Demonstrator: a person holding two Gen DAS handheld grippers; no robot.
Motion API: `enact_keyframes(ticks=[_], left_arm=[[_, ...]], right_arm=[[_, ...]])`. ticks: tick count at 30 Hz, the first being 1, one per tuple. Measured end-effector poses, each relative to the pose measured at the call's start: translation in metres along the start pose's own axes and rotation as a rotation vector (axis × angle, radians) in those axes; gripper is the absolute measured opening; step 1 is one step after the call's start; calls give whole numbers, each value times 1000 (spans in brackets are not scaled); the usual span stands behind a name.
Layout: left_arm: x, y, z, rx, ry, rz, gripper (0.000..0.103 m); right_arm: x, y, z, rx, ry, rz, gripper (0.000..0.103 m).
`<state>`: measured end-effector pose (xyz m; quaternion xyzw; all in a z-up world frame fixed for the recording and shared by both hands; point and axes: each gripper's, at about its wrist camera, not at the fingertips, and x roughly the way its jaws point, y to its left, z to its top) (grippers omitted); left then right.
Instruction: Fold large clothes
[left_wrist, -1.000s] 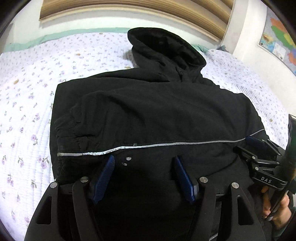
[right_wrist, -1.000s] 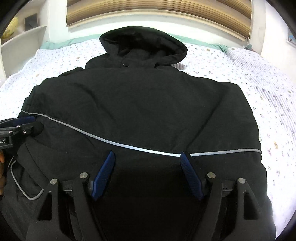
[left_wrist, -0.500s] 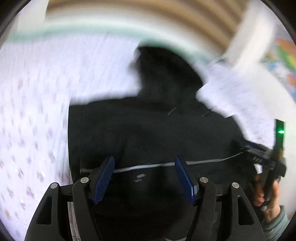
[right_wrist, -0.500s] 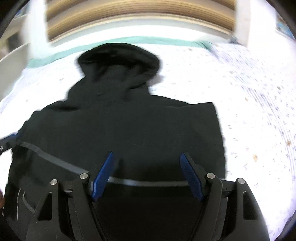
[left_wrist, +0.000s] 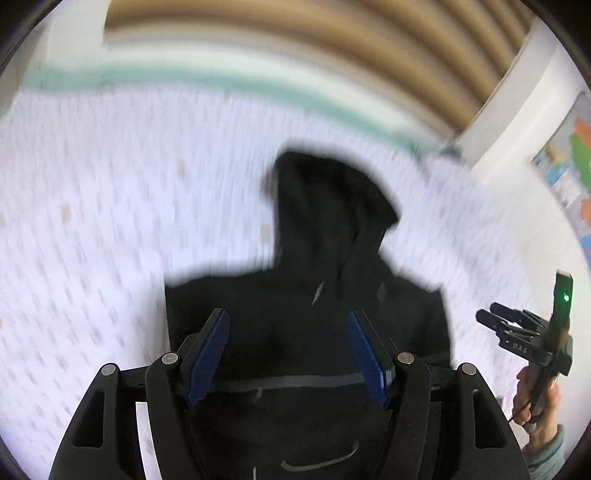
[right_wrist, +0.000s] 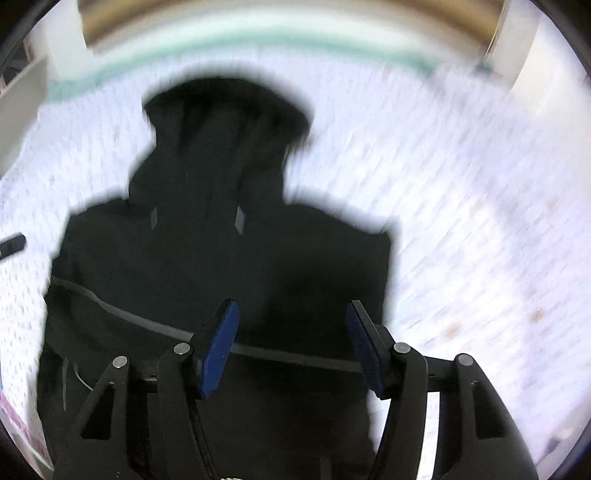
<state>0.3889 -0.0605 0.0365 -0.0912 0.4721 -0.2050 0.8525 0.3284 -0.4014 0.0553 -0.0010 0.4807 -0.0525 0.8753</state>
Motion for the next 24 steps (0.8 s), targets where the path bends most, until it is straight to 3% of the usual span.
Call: enact_keyframes(ticks=[3, 7, 12, 15, 20, 23, 24], left_arm=[[-19, -17, 44, 23, -33, -35, 68], [3, -32, 85, 68, -29, -6, 69], [110, -17, 112, 24, 65, 64, 69], [177, 2, 117, -46, 110, 29, 69], [251, 26, 119, -131, 165, 8, 69], [276, 33, 121, -171, 165, 3, 69], [284, 37, 123, -178, 157, 17, 65]], right_arm=[[-31, -21, 50, 74, -55, 65, 63], [-21, -27, 98, 133, -63, 154, 63], [80, -21, 129, 210, 57, 219, 63], [140, -25, 131, 224, 112, 207, 63], [218, -27, 140, 278, 175, 221, 63], [255, -25, 144, 295, 197, 238, 63], [268, -22, 147, 291, 210, 240, 49]])
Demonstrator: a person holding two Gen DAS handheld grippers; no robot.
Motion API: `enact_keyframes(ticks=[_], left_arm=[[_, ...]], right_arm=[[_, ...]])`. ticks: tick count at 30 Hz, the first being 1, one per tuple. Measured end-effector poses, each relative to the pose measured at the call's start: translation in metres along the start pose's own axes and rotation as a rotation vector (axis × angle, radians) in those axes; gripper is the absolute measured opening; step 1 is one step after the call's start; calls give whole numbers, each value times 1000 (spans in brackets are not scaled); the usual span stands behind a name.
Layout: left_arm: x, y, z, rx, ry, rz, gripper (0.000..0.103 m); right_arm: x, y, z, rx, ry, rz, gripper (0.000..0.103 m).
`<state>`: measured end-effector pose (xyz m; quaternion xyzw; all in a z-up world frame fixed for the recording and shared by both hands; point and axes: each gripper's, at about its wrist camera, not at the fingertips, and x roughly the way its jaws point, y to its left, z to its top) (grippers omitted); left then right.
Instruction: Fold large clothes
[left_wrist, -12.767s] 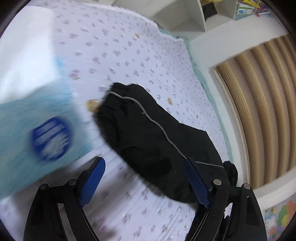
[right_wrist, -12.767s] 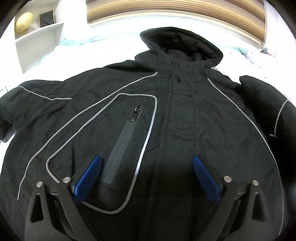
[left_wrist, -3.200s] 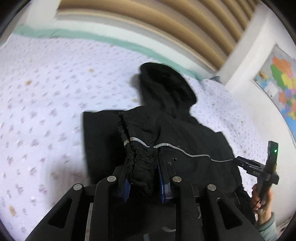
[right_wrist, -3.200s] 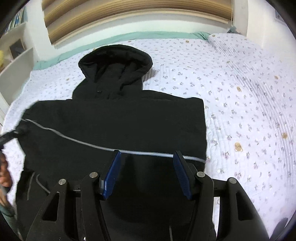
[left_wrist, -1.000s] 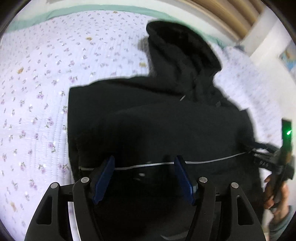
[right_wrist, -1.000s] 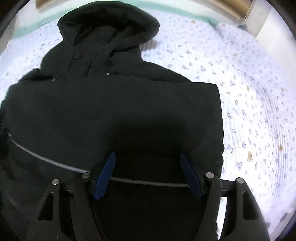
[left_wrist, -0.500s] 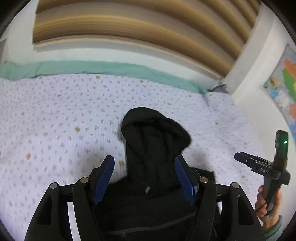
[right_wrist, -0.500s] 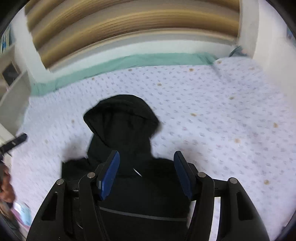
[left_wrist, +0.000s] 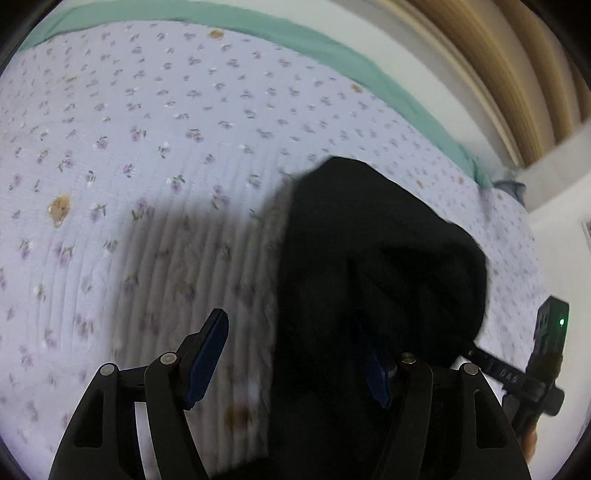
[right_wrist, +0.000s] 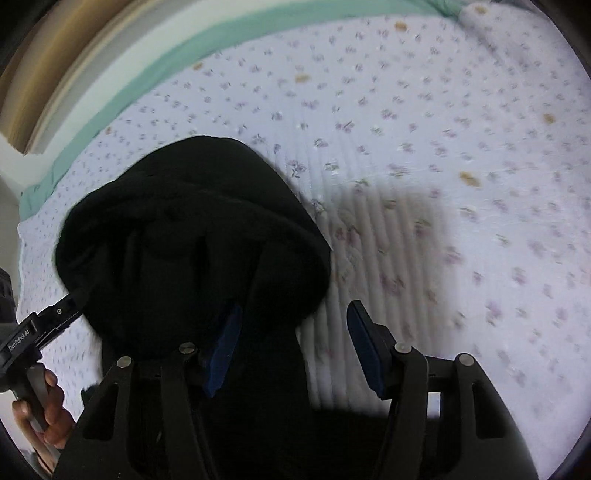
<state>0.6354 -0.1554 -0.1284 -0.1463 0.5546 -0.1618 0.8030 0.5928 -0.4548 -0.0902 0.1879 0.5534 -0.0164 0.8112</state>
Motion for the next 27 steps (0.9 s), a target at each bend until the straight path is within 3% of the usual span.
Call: enact_keyframes(ticks=[2, 3, 5, 7, 8, 11, 13, 16, 19, 21, 23, 27], left_arm=[[5, 10, 4, -19, 16, -13, 13], [2, 17, 3, -25, 38, -27, 13], [-15, 30, -4, 4, 32, 9, 15], [-23, 56, -15, -42, 73, -39, 25], [-18, 67, -21, -63, 103, -55, 31], [8, 71, -29, -22, 135, -7, 32], [17, 65, -30, 28, 120, 24, 33], [7, 52, -34, 127, 100, 57, 38], [-21, 50, -39, 194, 71, 68, 48], [-51, 48, -42, 212, 36, 32, 48], [-79, 41, -39, 227, -21, 5, 51], [-110, 1, -13, 278, -145, -103, 64]], right_arm=[[12, 4, 3, -12, 7, -42, 16], [7, 3, 2, -20, -18, -67, 12], [-18, -7, -5, -30, -94, -59, 8], [-33, -21, -18, -14, -119, -33, 8], [-33, -27, -23, 5, -112, -15, 8], [-2, -26, -37, -22, -45, -63, 9], [20, -22, -38, -43, -3, -76, 9], [16, -18, -35, -86, 12, -71, 11], [-12, -17, -40, -152, 7, -73, 26], [-40, -19, -47, -181, -19, -66, 47], [-67, -17, -50, -199, -63, -38, 59], [-109, 15, -29, -251, -183, 18, 64]])
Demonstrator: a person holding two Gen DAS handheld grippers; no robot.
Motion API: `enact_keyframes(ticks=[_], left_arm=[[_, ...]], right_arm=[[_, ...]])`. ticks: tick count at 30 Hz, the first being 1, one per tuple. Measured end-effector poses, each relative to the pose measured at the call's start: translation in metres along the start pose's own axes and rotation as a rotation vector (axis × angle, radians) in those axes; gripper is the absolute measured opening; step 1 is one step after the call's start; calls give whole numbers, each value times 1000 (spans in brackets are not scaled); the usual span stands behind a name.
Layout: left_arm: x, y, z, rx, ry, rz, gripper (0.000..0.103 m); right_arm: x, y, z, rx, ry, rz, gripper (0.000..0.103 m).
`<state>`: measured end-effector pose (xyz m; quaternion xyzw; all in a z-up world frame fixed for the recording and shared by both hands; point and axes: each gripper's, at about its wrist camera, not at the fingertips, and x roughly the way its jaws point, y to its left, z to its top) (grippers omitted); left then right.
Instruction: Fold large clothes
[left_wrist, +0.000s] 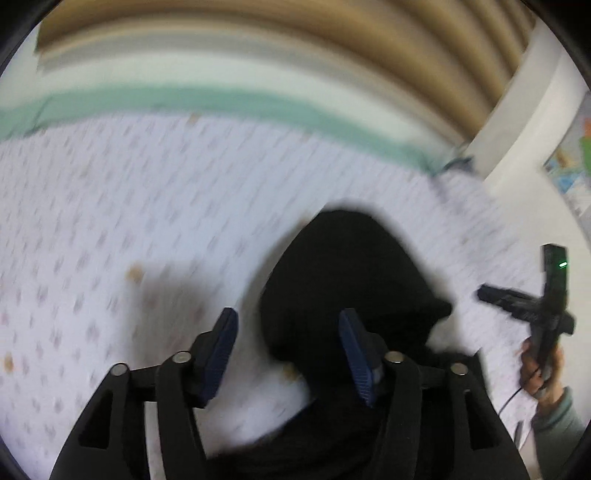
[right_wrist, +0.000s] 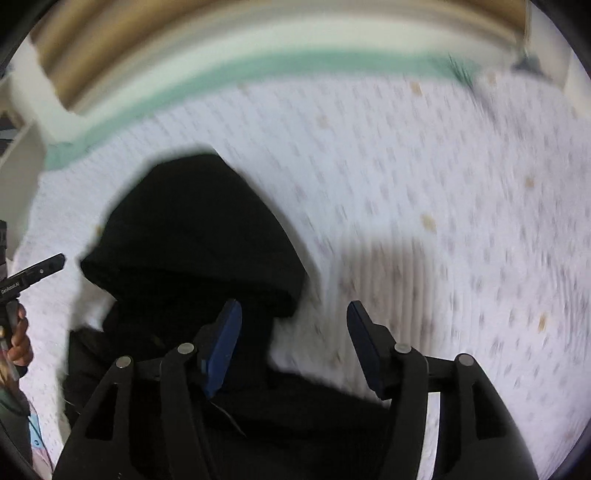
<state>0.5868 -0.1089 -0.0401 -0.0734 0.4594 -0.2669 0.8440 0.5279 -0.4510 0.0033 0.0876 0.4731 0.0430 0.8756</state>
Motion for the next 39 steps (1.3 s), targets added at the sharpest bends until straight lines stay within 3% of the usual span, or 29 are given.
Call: enact_keyframes(ticks=[3, 5, 8, 10, 16, 21, 24, 26, 29, 32, 36, 37, 38, 39], left_arm=[[26, -16, 16, 35, 16, -34, 64], [60, -14, 18, 41, 90, -19, 64], [123, 4, -16, 25, 262, 39, 64], [146, 12, -33, 7, 317, 43, 64], [133, 7, -26, 52, 278, 43, 64], [69, 5, 7, 53, 118, -100, 64], [64, 15, 37, 16, 84, -134, 75], [81, 21, 50, 10, 111, -127, 76], [117, 37, 59, -64, 211, -181, 76], [146, 39, 52, -111, 263, -180, 76], [170, 29, 40, -96, 299, -211, 76], [173, 25, 39, -83, 297, -204, 65], [172, 19, 36, -58, 296, -198, 40], [169, 14, 34, -26, 287, -170, 30]], right_arm=[[22, 22, 32, -35, -17, 35, 64], [55, 29, 38, -53, 25, 29, 64], [109, 19, 19, -49, 140, 27, 63], [148, 14, -5, -63, 236, -10, 63], [159, 18, -4, -87, 244, -23, 63], [108, 13, 25, -78, 118, 153, 64], [102, 10, 50, -79, 79, 180, 70], [115, 10, 65, -97, 93, 166, 70], [142, 11, 74, -103, 154, 188, 70], [170, 16, 82, -106, 204, 201, 70], [198, 28, 80, -115, 258, 210, 70], [201, 31, 79, -120, 264, 204, 70], [202, 36, 77, -139, 262, 202, 51], [201, 38, 74, -165, 253, 188, 33]])
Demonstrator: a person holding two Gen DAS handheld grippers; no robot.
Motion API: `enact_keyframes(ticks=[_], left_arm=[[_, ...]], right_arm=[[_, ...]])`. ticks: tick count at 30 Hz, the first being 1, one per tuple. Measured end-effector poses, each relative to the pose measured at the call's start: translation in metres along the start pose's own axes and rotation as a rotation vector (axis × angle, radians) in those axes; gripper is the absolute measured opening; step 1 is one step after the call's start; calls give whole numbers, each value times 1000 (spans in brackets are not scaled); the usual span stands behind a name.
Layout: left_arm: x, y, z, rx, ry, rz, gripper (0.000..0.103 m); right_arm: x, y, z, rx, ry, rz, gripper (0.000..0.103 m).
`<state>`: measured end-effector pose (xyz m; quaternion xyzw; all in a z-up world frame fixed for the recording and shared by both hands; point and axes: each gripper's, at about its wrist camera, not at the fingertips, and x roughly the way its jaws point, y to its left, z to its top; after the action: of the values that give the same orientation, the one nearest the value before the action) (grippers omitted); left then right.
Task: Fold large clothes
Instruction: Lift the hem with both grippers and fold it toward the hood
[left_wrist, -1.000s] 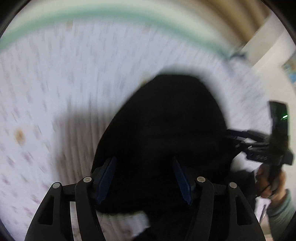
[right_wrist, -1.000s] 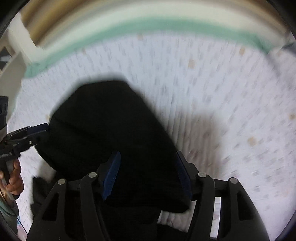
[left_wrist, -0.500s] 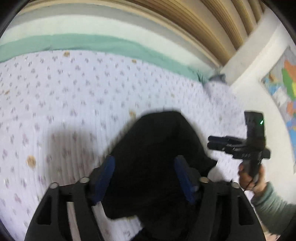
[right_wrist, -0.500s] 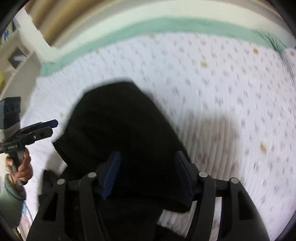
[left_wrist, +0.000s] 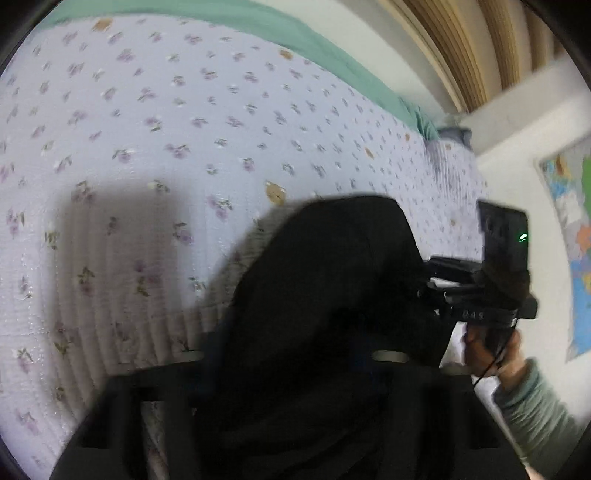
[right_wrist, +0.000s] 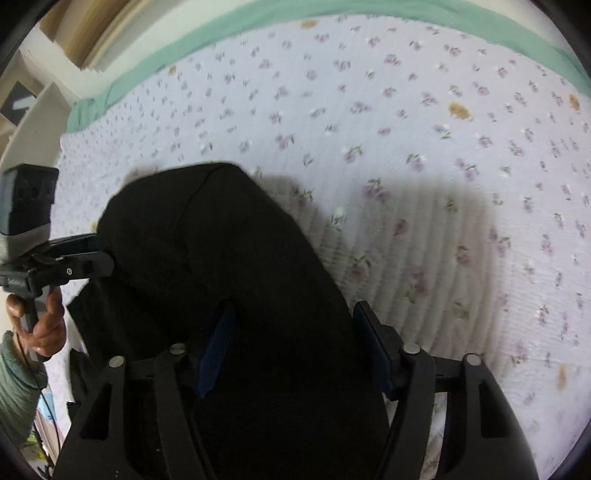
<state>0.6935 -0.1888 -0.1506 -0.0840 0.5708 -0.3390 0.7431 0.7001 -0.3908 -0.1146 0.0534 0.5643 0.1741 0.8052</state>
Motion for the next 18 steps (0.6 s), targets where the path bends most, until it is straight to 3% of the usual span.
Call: enact_keyframes(ticks=[2, 4, 12, 18], left_arm=[[-12, -7, -8, 32, -27, 3, 20], [-38, -19, -21, 71, -62, -14, 18], [-130, -110, -108, 262, -151, 39, 17], [-161, -156, -187, 320, -114, 59, 17]], right_arm=[[-11, 17, -11, -65, -30, -51, 22], [-30, 34, -22, -110, -76, -59, 17], [-134, 93, -99, -186, -223, -91, 16], [-182, 129, -181, -195, -243, -122, 16]])
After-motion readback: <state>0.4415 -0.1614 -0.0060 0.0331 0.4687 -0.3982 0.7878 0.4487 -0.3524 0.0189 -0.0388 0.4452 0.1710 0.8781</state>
